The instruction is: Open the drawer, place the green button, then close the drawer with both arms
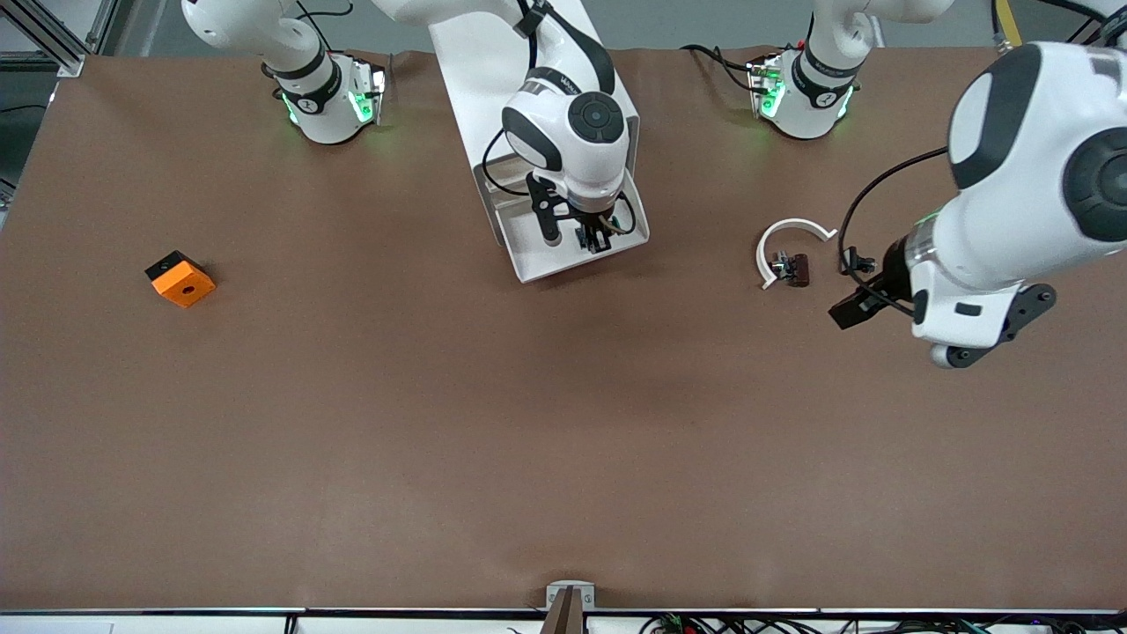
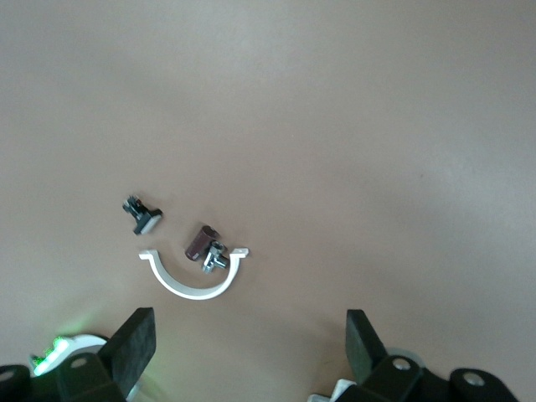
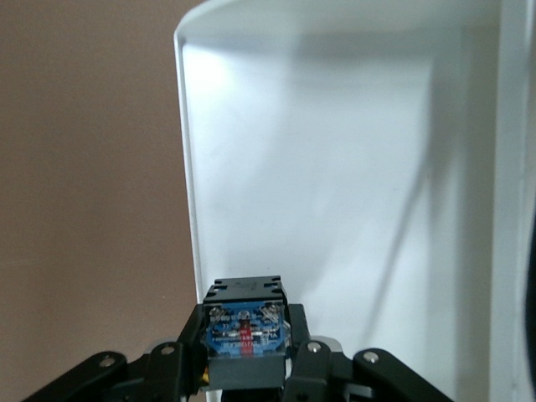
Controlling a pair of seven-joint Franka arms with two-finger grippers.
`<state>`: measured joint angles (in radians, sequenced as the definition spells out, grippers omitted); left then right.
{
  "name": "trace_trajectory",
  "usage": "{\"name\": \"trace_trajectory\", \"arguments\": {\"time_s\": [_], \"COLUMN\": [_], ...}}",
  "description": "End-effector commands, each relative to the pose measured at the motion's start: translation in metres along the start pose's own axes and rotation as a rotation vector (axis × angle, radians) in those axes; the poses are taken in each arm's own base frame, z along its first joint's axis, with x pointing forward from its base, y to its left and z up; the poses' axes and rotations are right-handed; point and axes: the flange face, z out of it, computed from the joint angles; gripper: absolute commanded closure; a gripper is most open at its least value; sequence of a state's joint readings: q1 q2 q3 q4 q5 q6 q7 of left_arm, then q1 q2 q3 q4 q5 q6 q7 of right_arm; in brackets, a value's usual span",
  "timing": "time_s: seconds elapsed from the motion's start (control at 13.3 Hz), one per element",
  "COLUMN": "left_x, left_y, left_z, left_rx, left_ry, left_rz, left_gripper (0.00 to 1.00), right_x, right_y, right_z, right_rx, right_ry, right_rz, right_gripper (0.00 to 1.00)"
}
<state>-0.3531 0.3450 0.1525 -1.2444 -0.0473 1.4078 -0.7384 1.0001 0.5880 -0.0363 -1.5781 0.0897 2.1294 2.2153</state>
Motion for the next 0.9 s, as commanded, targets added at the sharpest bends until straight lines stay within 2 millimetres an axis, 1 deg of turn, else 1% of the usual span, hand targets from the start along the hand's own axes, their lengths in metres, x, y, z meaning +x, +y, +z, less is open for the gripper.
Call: {"name": "trace_trajectory", "arguments": {"time_s": [0.0, 0.08, 0.23, 0.38, 0.53, 0.6, 0.75, 0.83], "left_x": [0.002, 0.003, 0.001, -0.011, -0.02, -0.03, -0.046, -0.05], "left_y": [-0.003, 0.0, 0.01, 0.031, 0.041, 0.048, 0.063, 0.069], "left_z": [0.007, 0.01, 0.023, 0.04, 0.056, 0.064, 0.09, 0.101], "left_rx": [0.018, 0.009, 0.004, -0.015, -0.026, -0.034, -0.036, -0.041], "left_ry": [0.035, 0.047, 0.054, 0.064, 0.073, 0.071, 0.065, 0.069], "left_rz": [0.09, 0.125, 0.19, 0.238, 0.264, 0.287, 0.326, 0.338], "left_gripper": [0.0, 0.0, 0.0, 0.0, 0.0, 0.0, 0.0, 0.0], "right_x": [-0.01, -0.013, -0.018, -0.021, -0.023, -0.026, -0.028, -0.029], "right_y": [-0.003, -0.001, 0.004, 0.007, 0.007, 0.009, 0.011, 0.011], "right_z": [0.012, 0.016, 0.017, 0.017, 0.015, 0.014, 0.014, 0.015], "right_rx": [-0.01, -0.014, -0.022, -0.035, -0.036, -0.039, -0.042, -0.043], "right_ry": [0.007, 0.01, 0.006, -0.013, -0.021, -0.027, -0.03, -0.028], "right_rz": [0.027, 0.022, 0.019, 0.029, 0.031, 0.03, 0.03, 0.028], "right_gripper": [1.0, 1.0, 1.0, 1.0, 1.0, 1.0, 1.0, 1.0]}}
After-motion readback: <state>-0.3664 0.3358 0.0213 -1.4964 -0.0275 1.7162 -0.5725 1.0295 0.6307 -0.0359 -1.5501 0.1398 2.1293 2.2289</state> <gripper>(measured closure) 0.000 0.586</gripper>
